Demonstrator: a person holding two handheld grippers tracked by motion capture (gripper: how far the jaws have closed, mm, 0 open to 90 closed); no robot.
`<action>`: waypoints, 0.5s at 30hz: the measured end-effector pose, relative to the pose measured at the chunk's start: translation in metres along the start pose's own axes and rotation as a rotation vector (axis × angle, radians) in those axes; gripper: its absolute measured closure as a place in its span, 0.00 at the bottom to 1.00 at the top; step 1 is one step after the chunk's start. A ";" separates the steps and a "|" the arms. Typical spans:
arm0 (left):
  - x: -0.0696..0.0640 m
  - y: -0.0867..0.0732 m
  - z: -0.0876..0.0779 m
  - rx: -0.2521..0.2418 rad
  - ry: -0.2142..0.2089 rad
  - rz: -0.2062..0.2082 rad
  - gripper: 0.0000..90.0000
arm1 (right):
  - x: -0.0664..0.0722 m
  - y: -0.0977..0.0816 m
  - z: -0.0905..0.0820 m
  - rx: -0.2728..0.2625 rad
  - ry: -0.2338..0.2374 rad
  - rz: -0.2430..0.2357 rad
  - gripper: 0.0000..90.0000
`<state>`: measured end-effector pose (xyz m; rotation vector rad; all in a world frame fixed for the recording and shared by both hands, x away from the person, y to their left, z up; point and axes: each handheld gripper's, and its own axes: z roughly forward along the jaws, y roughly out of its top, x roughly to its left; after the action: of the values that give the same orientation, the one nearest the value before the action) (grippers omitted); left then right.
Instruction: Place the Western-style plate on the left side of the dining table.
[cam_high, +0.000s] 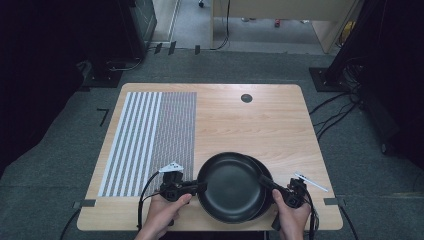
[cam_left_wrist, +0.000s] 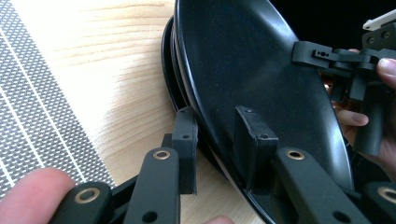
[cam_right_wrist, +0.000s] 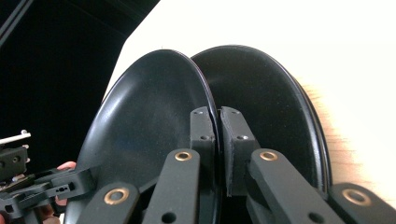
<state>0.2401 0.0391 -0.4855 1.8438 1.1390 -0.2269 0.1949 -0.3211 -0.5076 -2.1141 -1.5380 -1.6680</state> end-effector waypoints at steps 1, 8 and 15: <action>0.000 0.000 0.000 0.001 0.002 -0.001 0.79 | 0.001 0.000 0.000 0.000 -0.003 -0.002 0.95; -0.001 0.000 -0.003 -0.007 0.012 -0.018 0.80 | 0.004 0.002 0.001 0.007 -0.008 -0.001 0.94; 0.000 0.004 -0.011 -0.026 0.023 -0.023 0.80 | 0.013 0.005 0.005 0.008 -0.006 -0.008 0.94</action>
<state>0.2402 0.0473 -0.4763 1.8154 1.1739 -0.2030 0.2011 -0.3122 -0.4976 -2.1141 -1.5537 -1.6562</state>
